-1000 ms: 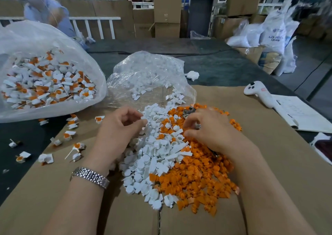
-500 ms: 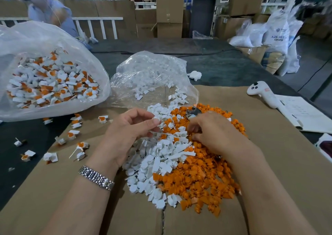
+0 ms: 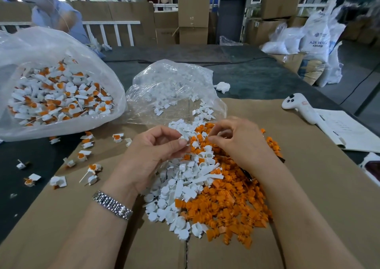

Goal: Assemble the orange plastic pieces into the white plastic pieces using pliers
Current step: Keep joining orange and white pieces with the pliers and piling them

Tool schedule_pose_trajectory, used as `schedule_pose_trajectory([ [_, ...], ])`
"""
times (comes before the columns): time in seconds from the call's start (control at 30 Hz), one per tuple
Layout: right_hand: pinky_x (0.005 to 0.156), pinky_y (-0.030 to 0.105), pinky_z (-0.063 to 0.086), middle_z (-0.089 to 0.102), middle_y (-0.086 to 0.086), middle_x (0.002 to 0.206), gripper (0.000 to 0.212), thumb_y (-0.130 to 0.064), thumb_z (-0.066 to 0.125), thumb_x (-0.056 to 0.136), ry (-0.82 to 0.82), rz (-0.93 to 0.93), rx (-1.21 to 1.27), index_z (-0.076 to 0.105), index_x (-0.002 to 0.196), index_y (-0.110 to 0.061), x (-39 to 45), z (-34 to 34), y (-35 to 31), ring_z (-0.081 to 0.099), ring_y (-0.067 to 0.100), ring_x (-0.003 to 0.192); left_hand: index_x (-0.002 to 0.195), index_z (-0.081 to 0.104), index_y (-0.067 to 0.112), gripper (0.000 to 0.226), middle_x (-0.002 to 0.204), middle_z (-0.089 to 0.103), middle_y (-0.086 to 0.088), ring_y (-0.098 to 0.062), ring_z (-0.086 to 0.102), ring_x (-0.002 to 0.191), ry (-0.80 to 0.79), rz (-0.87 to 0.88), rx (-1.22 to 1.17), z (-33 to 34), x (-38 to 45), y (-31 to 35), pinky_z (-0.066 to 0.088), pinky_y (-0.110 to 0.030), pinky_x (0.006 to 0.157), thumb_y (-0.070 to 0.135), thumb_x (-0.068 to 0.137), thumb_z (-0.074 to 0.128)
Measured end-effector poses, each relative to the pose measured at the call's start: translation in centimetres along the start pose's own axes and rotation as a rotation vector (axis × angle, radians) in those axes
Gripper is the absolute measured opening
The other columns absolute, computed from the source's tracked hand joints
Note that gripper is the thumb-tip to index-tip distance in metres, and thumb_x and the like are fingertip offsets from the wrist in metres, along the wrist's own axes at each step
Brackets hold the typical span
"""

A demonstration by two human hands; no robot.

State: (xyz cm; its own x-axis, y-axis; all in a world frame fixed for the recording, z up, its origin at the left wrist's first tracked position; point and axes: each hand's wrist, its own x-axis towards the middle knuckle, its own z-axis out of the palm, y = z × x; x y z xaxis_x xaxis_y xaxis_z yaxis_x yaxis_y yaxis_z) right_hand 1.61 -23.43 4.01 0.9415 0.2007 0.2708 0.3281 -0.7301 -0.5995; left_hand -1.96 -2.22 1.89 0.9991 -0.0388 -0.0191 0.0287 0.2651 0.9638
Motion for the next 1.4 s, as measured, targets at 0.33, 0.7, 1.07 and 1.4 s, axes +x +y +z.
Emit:
schedule_pose_trajectory([
  [0.33,0.079,0.018,0.058,0.077,-0.001,0.082,0.009,-0.025,0.074,0.090,-0.109,0.050,0.623,0.075,0.096,-0.018,-0.7,-0.6,-0.6,0.075,0.011,0.079,0.084,0.076,0.017,0.036,0.094,0.077,-0.021,-0.035,0.077,0.092,0.067,0.124,0.148,0.5,-0.1,-0.3,0.064,-0.037,0.083,0.025,0.053,0.093],
  [0.7,0.068,0.019,0.056,0.074,-0.001,0.078,0.009,-0.022,0.073,0.092,-0.064,-0.008,0.547,0.074,0.096,-0.013,-1.1,0.6,-2.2,0.068,0.006,0.070,0.098,0.077,0.014,0.035,0.104,0.078,-0.014,-0.033,0.075,0.103,0.029,0.167,0.229,0.7,-0.5,-0.3,0.060,-0.043,0.096,0.026,0.070,0.095],
  [1.07,0.053,0.015,0.046,0.064,-0.003,0.067,0.015,-0.030,0.071,0.092,-0.102,0.063,0.520,0.070,0.090,-0.015,-1.1,1.2,-2.4,0.054,0.001,0.056,0.097,0.075,0.017,0.020,0.104,0.079,-0.004,-0.020,0.076,0.100,0.087,0.267,0.308,0.6,-0.4,-0.6,0.060,-0.024,0.084,0.009,0.081,0.084],
  [1.4,0.085,0.025,0.055,0.070,-0.006,0.095,0.025,-0.017,0.079,0.085,-0.017,-0.225,0.390,0.076,0.110,-0.018,-1.3,0.3,-2.4,0.066,0.007,0.089,0.095,0.079,0.011,0.036,0.108,0.077,-0.018,-0.032,0.074,0.105,-0.032,0.140,-0.042,0.4,-0.2,-0.1,0.060,-0.033,0.090,0.016,0.062,0.091],
])
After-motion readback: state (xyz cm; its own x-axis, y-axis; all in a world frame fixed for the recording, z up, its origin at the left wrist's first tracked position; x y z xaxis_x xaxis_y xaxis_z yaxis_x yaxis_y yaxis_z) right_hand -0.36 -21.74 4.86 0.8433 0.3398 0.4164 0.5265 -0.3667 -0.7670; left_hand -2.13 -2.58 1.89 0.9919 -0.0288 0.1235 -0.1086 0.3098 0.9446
